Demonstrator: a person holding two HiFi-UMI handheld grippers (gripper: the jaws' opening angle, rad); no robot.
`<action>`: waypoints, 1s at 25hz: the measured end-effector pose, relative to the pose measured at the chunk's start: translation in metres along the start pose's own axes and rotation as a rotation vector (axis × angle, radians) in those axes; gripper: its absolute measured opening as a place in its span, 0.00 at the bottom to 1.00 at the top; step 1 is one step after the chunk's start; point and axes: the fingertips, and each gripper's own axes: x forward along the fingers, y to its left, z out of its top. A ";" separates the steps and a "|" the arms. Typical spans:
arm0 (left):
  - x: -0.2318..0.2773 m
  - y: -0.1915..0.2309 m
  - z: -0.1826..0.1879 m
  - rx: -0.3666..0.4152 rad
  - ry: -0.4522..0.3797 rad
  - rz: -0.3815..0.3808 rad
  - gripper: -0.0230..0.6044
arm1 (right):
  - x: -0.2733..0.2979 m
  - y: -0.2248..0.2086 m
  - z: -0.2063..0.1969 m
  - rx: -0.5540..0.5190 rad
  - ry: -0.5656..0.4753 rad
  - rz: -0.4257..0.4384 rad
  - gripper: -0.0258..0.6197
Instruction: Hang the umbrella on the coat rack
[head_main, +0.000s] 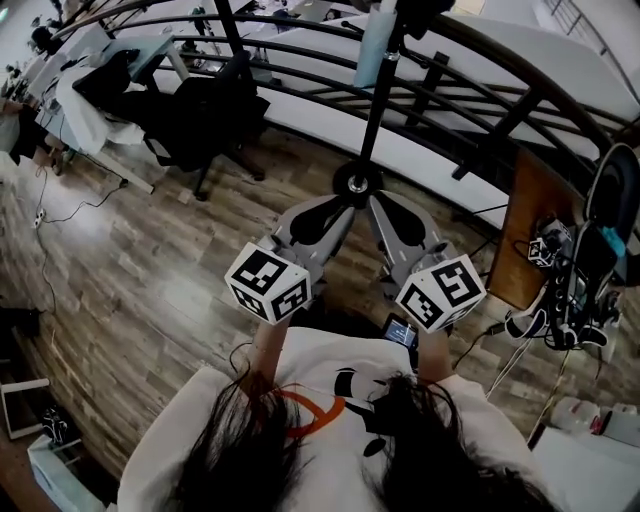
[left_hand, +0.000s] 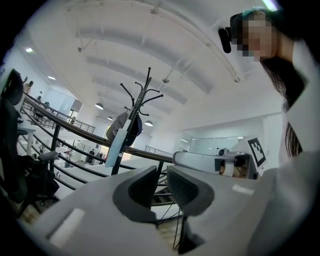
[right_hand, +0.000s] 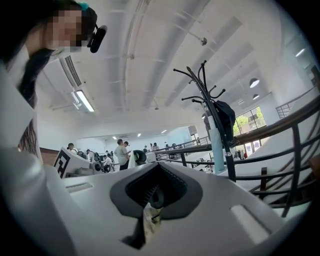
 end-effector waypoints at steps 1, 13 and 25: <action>-0.005 -0.003 -0.002 0.003 -0.002 0.006 0.13 | -0.004 0.005 -0.002 -0.003 0.002 0.008 0.05; -0.051 -0.021 -0.014 0.010 -0.014 0.076 0.13 | -0.023 0.049 -0.027 -0.013 0.049 0.080 0.05; -0.069 -0.030 -0.021 0.009 -0.007 0.108 0.13 | -0.026 0.058 -0.039 -0.020 0.087 0.111 0.05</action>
